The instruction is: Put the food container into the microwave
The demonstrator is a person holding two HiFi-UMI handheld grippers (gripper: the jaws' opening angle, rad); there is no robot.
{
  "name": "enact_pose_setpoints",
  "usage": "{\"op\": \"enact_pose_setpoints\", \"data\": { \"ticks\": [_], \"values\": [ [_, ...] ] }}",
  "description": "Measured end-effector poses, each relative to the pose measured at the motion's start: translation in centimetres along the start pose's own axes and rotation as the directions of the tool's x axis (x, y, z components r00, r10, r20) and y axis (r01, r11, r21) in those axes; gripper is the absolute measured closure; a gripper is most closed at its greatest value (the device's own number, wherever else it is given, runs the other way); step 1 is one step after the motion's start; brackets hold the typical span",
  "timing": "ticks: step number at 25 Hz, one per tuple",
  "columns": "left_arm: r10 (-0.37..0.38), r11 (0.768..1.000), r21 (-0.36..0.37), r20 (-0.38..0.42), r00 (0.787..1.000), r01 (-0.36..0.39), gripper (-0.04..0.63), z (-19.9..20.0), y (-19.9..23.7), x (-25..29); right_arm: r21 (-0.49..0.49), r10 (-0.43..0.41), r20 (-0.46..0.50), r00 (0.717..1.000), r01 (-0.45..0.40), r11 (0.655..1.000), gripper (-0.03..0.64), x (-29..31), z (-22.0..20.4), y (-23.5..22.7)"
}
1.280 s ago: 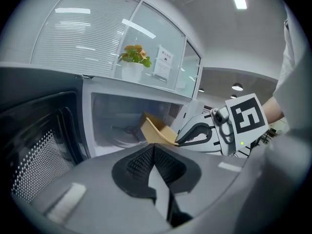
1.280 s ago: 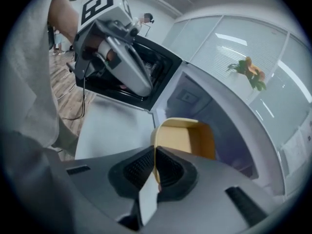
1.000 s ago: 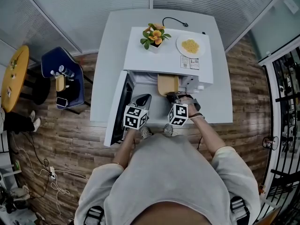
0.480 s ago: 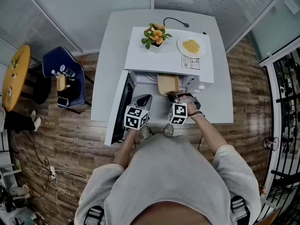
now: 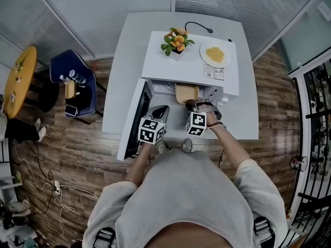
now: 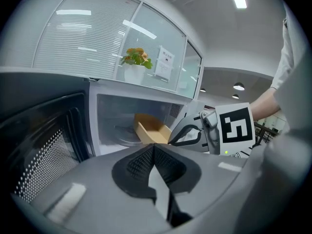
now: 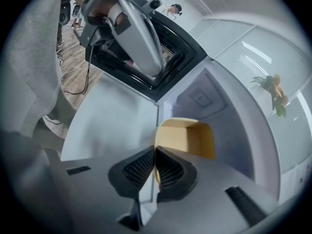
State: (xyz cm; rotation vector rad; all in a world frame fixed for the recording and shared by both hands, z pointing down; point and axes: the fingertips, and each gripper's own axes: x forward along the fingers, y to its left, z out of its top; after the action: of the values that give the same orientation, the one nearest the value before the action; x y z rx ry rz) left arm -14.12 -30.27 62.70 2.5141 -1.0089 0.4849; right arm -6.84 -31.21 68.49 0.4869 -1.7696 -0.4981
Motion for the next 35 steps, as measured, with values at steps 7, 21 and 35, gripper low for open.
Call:
{"op": "enact_pose_setpoints", "data": {
  "ticks": [7, 21, 35],
  "values": [
    [0.007, 1.0, -0.005, 0.002, 1.0, -0.007, 0.584, 0.1, 0.3, -0.1, -0.003, -0.008, -0.006, 1.0, 0.008, 1.0, 0.598, 1.1, 0.4, -1.4],
    [0.011, 1.0, -0.018, -0.007, 1.0, -0.011, 0.584, 0.1, 0.6, 0.6, 0.012, -0.04, -0.016, 0.999, 0.041, 0.999, 0.598, 3.4, 0.4, -4.8],
    [0.012, 1.0, -0.023, -0.022, 1.0, -0.013, 0.584, 0.3, 1.4, 1.4, 0.016, -0.064, -0.027, 0.998, 0.065, 0.998, 0.597, 5.7, 0.3, -7.0]
  ]
}}
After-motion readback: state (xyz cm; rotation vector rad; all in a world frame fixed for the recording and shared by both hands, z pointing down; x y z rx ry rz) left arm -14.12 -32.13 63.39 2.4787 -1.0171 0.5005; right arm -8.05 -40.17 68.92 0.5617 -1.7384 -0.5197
